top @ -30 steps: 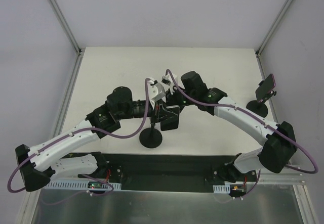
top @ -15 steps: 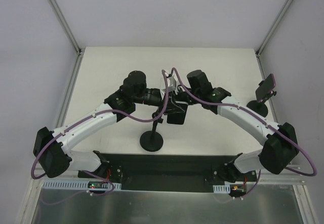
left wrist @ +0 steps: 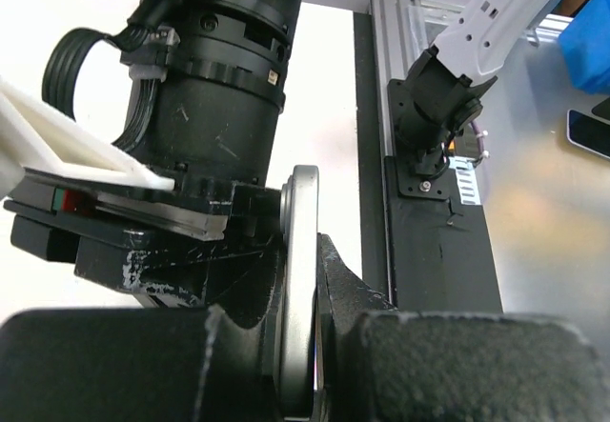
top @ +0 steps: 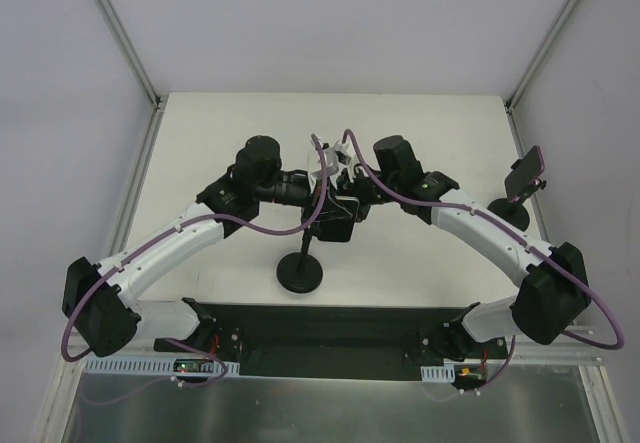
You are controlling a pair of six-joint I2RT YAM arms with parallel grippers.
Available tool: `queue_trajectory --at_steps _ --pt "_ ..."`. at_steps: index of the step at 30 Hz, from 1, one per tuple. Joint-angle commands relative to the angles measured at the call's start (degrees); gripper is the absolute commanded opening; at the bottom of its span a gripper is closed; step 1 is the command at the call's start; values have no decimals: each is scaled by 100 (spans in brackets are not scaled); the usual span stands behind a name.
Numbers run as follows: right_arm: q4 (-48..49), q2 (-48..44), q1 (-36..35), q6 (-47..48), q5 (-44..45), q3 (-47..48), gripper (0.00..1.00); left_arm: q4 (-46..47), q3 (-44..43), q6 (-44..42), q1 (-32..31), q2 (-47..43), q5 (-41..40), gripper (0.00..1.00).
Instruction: Place the phone on the phone stand
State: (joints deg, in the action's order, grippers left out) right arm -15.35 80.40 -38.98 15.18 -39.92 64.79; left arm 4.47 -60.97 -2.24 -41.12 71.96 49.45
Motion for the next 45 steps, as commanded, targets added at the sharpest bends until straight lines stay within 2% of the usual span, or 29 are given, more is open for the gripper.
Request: queue_trajectory --at_steps 1,6,10,11,13,14,16,17,18,20,21,24,27,30,31,33,34,35,37,40,41,42,45 --pt "384 -288 -13 -217 -499 60 1 -95 -12 -339 105 -323 -295 0" --pt "568 -358 -13 -515 -227 -19 1 -297 137 -321 105 -639 -1033 0" --pt "902 -647 -135 -1121 737 -195 1 -473 278 -146 61 -920 -2393 0" --pt "903 -753 -249 -1392 1854 -221 1 -604 313 -93 8 -1017 -3406 0" --pt "815 -1042 -907 -1648 3028 -239 1 -614 480 -110 -351 -1201 -4500 0" --pt "641 -1122 -1205 -1867 4653 -222 0 -466 568 -101 -500 -1246 -5698 0" --pt "394 -1246 -2102 -2762 6094 -222 0 -167 832 -5 -651 -1325 -6497 0" --pt "97 -1255 -2444 -3062 7581 -222 1 52 893 100 -660 -1334 -7066 0" --pt "77 -1255 -3065 -3648 8109 -239 0 228 1050 205 -660 -1334 -7272 0" --pt "217 -1115 -3623 -4012 9224 -345 0 667 1297 206 -660 -1369 -7423 0" --pt "191 -1019 -3991 -4171 9396 -284 0 1191 1550 450 -660 -1378 -7528 0" --pt "322 -746 -4310 -4252 9477 -99 0 1652 1755 601 -660 -1343 -7599 0" --pt "121 -605 -4556 -4059 9696 226 1 1680 1755 575 -704 -1211 -7739 0" --pt "234 -850 -4644 -3979 9626 -36 0 1768 1817 558 -704 -1228 -7582 0" --pt "304 -1146 -4645 -3918 9539 -185 3 1707 1825 584 -704 -1263 -7469 0" --pt "664 -1473 -4627 -3340 8960 -702 24 1619 1860 663 -704 -1334 -7284 0" --pt "787 -1805 -4619 -3041 8662 -888 43 1584 1869 672 -704 -1395 -7153 0" --pt "910 -1974 -4618 -2299 8033 -1020 51 1496 1887 681 -704 -1422 -6777 0" --pt "877 -2369 -4601 -1583 7423 -1311 63 1417 1922 707 -704 -1509 -6371 0" --pt "131 -2712 -4339 -833 6833 -1268 73 1189 1887 699 -704 -1527 -5527 0" --pt "-393 -2757 -4128 -789 6248 -1172 74 1109 1861 699 -704 -1545 -5377 0" --pt "-633 -2819 -3578 -728 5877 -1093 74 1039 1869 760 -704 -1589 -5167 0" --pt "-1022 -3020 -2671 -587 4689 -1065 73 1187 2053 726 -704 -1826 -4885 0"
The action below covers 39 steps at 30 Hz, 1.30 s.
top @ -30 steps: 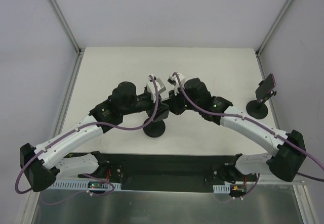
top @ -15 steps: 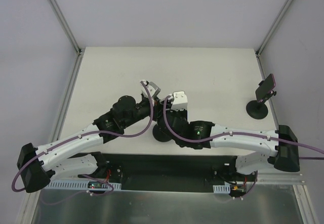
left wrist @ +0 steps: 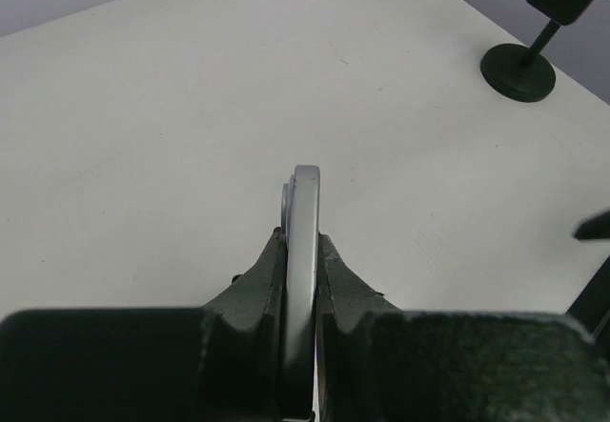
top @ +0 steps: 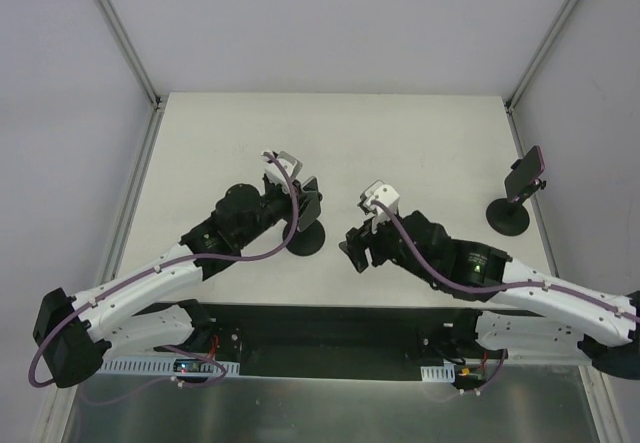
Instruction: Place the phone on the phone stand
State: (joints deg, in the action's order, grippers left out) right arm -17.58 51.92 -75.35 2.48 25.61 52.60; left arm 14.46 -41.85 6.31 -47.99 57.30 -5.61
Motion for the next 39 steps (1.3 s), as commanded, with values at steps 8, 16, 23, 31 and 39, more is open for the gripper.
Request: queue_trajectory --at_steps 8,16,23,31,39 --pt "-553 -490 1998 684 -3175 -48 74 22 98 -411 -9 -562 1316 0" --pt "-500 54 2200 850 -3799 312 74 -373 -69 -350 17 -623 1431 37" --pt "-675 722 2718 1237 -4572 1006 73 -988 -183 -200 105 -1360 1290 75" --pt "-739 1794 2947 2511 -5767 1859 74 -2236 -632 -270 114 -2704 1123 82" --pt "-975 3006 3123 3232 -6349 2956 73 -2816 -650 -314 114 -3646 1264 84"
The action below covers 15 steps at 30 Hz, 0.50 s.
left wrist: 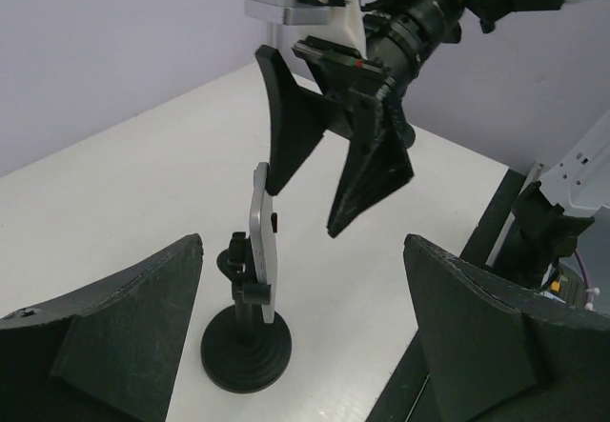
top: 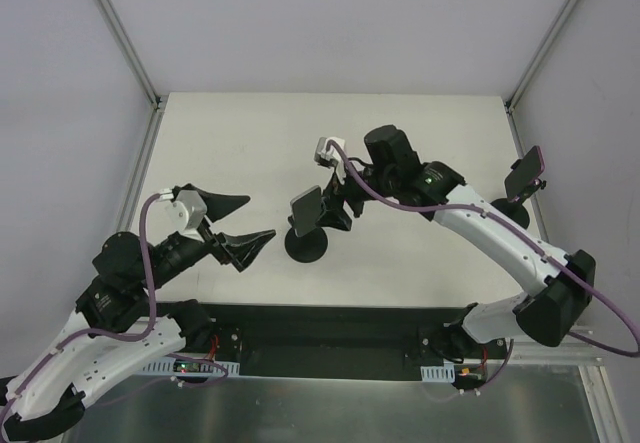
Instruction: Place the phone on the phone stand
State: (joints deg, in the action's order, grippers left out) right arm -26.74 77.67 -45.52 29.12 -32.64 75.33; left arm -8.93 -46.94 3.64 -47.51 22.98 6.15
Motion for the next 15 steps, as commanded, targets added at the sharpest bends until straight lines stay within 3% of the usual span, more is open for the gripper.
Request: queue_trajectory --at_steps 1,8,15 --pt "-120 538 148 603 -515 789 73 -530 -132 -82 66 -267 70 84" --pt "-797 1460 166 867 -1173 1818 67 -839 -70 -311 66 -391 35 85" --pt "-824 1532 113 841 -1552 1784 43 -839 132 -311 66 -374 -97 86"
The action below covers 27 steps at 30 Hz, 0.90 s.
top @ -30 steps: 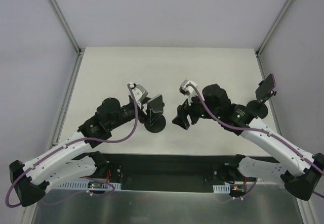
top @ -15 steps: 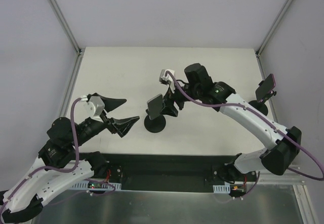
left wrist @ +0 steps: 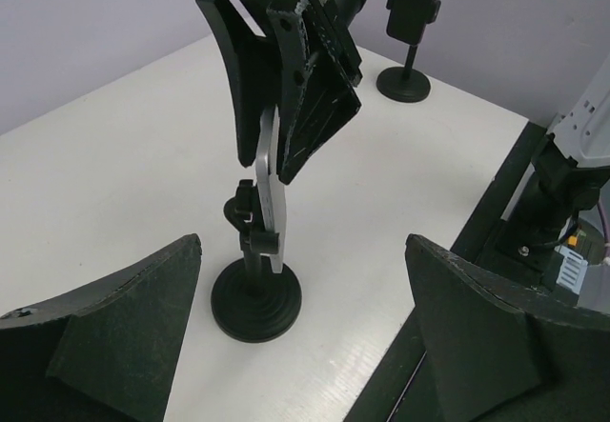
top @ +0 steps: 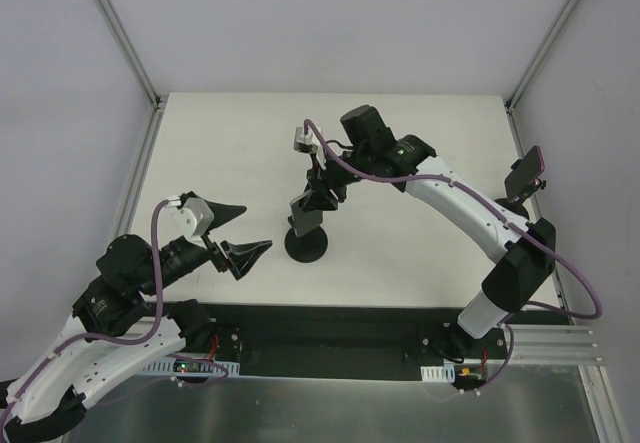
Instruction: Place the phone on the phone stand
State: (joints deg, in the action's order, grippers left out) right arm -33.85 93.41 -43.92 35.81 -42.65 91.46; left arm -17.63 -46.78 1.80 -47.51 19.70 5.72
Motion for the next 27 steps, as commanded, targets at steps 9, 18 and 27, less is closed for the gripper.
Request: queue_trajectory --at_steps 9,18,27 --pt "370 -577 -46 -318 186 -348 0 66 266 -128 66 -72 -387 86" --pt "397 -1499 506 -1919 4157 -172 0 198 521 -40 66 -230 -545 86" --pt "773 -2292 2957 -2201 4600 -67 0 233 565 -128 119 -177 -510 85"
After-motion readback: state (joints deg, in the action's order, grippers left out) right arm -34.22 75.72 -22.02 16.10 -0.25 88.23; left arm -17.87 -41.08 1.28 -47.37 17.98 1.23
